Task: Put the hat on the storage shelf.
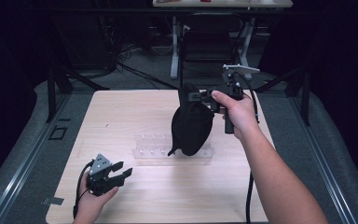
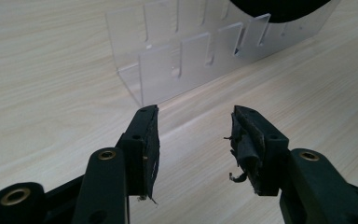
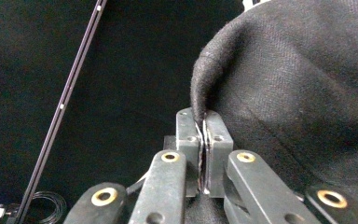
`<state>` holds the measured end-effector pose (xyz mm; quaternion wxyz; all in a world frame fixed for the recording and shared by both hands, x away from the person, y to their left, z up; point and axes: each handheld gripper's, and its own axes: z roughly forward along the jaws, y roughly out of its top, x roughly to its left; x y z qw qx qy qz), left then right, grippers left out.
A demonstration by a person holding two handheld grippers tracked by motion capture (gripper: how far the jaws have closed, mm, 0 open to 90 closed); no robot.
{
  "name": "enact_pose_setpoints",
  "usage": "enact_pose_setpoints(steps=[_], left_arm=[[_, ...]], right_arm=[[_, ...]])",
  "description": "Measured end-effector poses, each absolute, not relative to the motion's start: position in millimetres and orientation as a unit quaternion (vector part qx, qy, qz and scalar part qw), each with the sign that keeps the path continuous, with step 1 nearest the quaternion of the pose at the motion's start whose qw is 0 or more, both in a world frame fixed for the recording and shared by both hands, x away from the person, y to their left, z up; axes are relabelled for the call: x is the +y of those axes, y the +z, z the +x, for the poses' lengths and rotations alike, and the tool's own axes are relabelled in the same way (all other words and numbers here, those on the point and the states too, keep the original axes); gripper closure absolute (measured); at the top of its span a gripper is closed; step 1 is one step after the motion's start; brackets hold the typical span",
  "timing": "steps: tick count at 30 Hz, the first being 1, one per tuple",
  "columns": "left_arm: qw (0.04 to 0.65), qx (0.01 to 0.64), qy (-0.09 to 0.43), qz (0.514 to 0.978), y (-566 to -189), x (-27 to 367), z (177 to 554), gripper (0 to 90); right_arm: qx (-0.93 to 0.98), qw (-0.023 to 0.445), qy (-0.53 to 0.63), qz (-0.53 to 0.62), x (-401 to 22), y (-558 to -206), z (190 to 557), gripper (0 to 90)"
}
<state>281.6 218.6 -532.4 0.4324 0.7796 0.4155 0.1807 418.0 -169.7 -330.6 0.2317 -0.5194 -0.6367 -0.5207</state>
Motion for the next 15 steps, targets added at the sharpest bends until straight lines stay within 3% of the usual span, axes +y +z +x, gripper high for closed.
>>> enact_pose_setpoints(steps=[15], left_arm=[[0.442,0.384,0.179,0.791,-505.3,173.9,294.5,57.2]], right_arm=[[-0.635,0.236,-0.524,-0.516,-162.7,-331.1,419.4,87.7]])
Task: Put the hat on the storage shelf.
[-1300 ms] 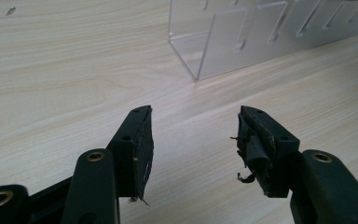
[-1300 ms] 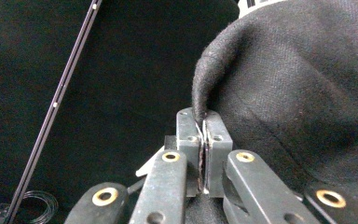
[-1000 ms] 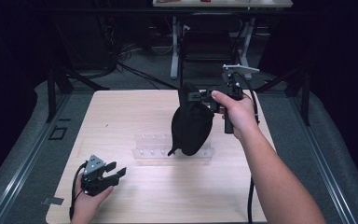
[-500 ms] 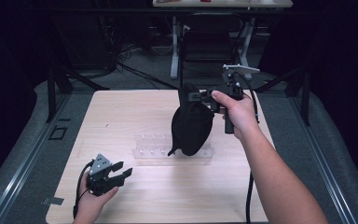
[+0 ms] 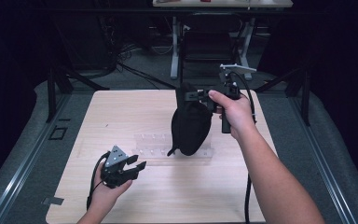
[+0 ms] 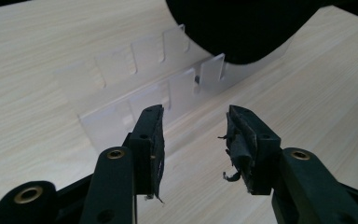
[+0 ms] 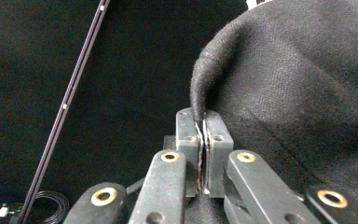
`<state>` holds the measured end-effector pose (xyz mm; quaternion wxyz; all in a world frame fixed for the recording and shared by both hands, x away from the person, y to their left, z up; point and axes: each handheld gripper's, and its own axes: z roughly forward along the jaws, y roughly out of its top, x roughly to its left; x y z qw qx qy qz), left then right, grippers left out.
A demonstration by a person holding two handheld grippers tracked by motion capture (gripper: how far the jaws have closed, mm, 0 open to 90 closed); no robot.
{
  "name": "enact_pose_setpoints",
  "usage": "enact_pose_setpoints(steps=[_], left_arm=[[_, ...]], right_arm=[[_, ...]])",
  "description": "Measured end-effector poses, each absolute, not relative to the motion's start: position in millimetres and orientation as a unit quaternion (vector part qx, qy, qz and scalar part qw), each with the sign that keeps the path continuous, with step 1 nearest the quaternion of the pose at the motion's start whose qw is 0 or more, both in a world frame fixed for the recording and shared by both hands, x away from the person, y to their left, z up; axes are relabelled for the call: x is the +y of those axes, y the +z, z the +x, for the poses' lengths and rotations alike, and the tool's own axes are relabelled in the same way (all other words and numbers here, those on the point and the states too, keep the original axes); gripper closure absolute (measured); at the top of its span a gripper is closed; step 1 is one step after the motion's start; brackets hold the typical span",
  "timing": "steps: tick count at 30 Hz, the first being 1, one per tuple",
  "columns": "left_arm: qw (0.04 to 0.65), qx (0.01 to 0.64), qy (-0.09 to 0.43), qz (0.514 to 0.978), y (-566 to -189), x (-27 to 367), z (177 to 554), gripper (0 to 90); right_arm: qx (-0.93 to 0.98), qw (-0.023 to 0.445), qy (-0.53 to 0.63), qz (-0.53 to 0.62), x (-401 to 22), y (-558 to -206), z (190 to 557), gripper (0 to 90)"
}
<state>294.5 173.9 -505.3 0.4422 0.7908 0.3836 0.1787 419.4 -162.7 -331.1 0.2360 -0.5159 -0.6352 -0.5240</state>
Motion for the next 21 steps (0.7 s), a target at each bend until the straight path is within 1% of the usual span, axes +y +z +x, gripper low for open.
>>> enact_pose_setpoints(steps=[10,21], left_arm=[[0.453,0.359,0.169,0.799,-492.7,143.7,298.2,61.6],[0.456,0.332,0.163,0.809,-485.5,114.2,299.1,61.8]], right_arm=[[-0.631,0.242,-0.53,-0.512,-158.7,-333.9,418.9,87.6],[-0.633,0.243,-0.531,-0.509,-154.0,-334.2,418.9,87.6]])
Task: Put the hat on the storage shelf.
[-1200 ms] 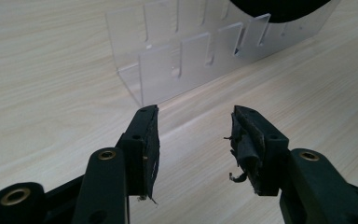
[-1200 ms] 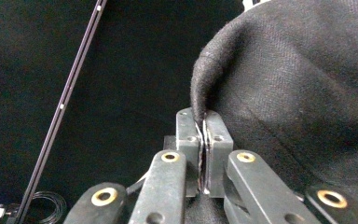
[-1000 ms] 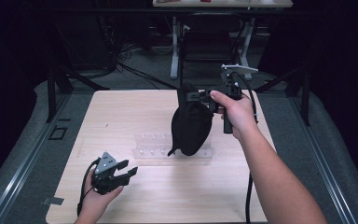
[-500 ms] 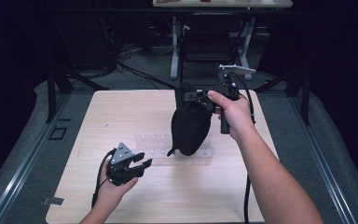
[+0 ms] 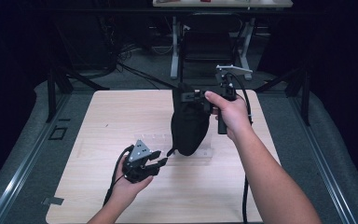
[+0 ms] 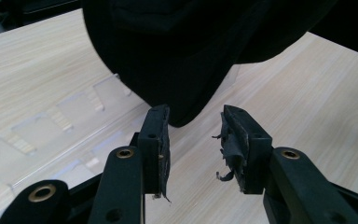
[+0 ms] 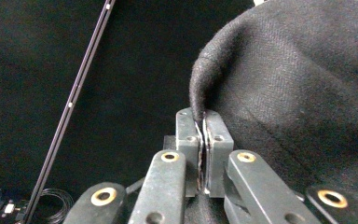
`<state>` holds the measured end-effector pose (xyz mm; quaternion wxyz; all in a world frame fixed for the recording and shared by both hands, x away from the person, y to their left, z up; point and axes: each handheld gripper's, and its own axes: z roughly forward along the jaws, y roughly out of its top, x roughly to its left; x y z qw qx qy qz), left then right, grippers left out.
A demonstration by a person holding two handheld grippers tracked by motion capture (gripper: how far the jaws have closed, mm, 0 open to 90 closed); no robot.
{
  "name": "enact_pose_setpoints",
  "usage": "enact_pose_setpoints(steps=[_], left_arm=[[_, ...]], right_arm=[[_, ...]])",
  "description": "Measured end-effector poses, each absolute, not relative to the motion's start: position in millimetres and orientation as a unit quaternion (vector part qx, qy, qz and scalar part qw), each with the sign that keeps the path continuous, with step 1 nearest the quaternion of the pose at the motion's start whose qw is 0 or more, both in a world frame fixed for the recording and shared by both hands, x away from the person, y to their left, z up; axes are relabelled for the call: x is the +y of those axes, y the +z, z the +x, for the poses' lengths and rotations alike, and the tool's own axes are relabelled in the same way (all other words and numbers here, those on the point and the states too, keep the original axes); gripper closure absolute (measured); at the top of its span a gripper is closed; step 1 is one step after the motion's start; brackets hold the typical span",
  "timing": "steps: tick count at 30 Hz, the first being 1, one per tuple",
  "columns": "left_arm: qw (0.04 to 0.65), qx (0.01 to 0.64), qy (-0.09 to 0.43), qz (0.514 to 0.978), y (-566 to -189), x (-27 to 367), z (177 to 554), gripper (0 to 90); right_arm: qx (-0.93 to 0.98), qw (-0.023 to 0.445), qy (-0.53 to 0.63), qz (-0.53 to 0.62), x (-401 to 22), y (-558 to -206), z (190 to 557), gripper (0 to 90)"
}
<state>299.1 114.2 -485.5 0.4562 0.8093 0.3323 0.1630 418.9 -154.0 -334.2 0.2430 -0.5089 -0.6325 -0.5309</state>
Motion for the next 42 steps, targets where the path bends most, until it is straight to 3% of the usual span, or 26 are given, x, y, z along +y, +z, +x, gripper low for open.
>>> enact_pose_setpoints(steps=[6,12,18,23,42], left_arm=[[0.451,0.329,0.17,0.812,-483.8,104.4,303.6,65.0],[0.441,0.328,0.179,0.816,-484.2,96.0,308.4,76.4],[0.432,0.324,0.193,0.82,-484.6,95.2,307.3,81.0],[0.425,0.319,0.197,0.824,-484.8,94.9,306.5,82.3],[0.391,0.331,0.213,0.832,-507.2,111.8,307.5,85.2]], right_arm=[[-0.632,0.243,-0.532,-0.508,-154.3,-334.2,418.8,87.5],[-0.632,0.243,-0.532,-0.509,-155.5,-334.6,418.5,87.5],[-0.632,0.24,-0.534,-0.508,-156.7,-333.6,416.9,85.2],[-0.634,0.232,-0.539,-0.504,-155.3,-329.6,414.8,81.4],[-0.625,0.205,-0.552,-0.513,-189.8,-318.6,407.8,80.2]])
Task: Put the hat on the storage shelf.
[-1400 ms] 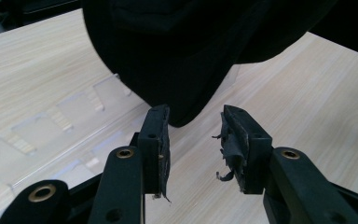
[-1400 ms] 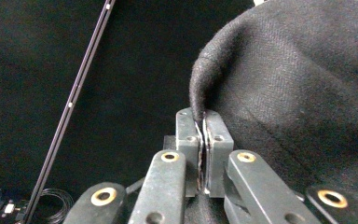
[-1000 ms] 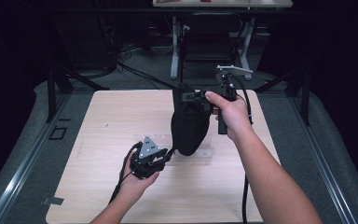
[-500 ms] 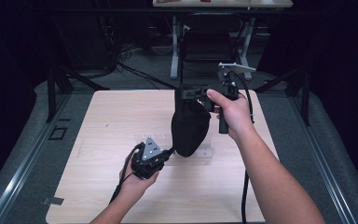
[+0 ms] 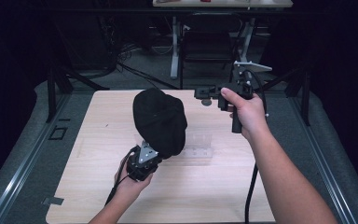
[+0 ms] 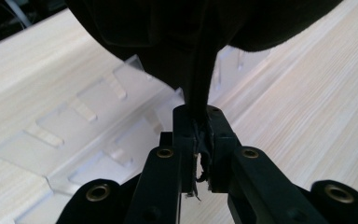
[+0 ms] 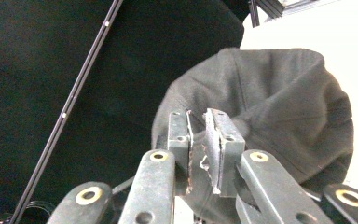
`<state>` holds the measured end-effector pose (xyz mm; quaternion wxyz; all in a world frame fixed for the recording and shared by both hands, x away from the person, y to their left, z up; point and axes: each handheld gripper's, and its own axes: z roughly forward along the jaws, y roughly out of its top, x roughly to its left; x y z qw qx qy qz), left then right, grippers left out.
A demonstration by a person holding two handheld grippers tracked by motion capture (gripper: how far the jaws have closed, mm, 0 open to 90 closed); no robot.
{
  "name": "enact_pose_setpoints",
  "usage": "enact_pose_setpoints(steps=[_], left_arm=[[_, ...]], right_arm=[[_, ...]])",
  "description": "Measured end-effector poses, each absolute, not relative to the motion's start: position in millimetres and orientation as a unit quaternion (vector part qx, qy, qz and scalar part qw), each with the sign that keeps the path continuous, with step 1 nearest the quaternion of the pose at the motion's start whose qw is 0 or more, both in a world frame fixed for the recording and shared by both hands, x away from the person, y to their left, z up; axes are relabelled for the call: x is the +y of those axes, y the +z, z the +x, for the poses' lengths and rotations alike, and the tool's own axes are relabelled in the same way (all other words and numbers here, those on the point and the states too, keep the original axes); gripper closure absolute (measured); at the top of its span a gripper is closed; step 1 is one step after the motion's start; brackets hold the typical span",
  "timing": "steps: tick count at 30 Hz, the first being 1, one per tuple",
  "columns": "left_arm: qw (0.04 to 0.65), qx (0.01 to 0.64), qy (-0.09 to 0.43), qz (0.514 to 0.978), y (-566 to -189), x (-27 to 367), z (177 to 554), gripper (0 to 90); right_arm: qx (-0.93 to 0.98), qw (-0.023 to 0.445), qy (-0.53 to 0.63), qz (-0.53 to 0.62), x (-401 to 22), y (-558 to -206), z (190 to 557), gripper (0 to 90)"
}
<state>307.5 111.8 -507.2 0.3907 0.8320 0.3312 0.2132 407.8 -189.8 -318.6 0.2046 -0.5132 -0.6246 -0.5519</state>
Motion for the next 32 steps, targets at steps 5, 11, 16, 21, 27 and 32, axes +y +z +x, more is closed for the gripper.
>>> enact_pose_setpoints(steps=[5,11,16,21,27,32], left_arm=[[0.397,0.343,0.202,0.827,-517.1,116.5,308.0,84.8],[0.4,0.353,0.201,0.821,-520.2,125.0,308.0,81.0],[0.413,0.369,0.191,0.81,-520.0,136.2,306.5,70.9],[0.419,0.375,0.197,0.803,-517.7,146.4,300.6,63.7],[0.415,0.394,0.208,0.793,-517.8,175.3,296.1,56.7],[0.411,0.408,0.215,0.786,-520.3,195.0,293.7,50.7]], right_arm=[[-0.626,0.198,-0.547,-0.519,-196.4,-323.1,406.9,79.7],[-0.622,0.193,-0.547,-0.525,-203.3,-324.4,405.7,79.5],[-0.626,0.186,-0.544,-0.527,-208.6,-324.1,404.0,79.4],[-0.627,0.174,-0.54,-0.534,-215.3,-325.3,402.0,78.7],[-0.637,0.14,-0.528,-0.543,-224.7,-324.1,396.0,76.3],[-0.645,0.12,-0.521,-0.546,-230.4,-325.0,389.6,72.8]])
